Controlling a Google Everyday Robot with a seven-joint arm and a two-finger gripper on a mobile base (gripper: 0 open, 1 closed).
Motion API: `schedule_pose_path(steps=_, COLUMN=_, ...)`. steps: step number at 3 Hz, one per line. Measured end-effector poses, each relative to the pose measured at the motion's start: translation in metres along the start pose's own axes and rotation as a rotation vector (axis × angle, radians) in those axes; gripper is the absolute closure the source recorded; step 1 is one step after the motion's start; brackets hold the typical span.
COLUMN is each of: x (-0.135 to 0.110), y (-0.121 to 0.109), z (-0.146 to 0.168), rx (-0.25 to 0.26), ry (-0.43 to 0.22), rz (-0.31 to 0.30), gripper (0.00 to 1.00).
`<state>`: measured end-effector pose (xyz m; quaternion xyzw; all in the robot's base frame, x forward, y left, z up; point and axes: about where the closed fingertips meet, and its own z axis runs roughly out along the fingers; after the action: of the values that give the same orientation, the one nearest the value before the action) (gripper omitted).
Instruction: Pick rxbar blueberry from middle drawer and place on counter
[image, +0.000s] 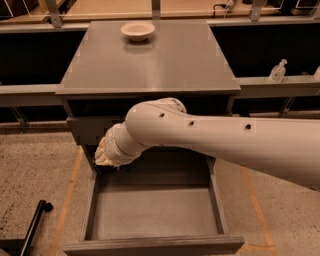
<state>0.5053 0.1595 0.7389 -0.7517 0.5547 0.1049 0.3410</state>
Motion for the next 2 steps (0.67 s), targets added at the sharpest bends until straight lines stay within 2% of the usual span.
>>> schedule_pose_path(steps=1, x=-0.001, y=-0.003, z=-0.001, rx=-0.007, ry=0.019, rz=-0.018, gripper=1.00)
schedule_pose_path(steps=2, x=-0.002, y=-0.034, z=-0.020, rx=0.049, ry=0.063, rz=-0.057, gripper=1.00)
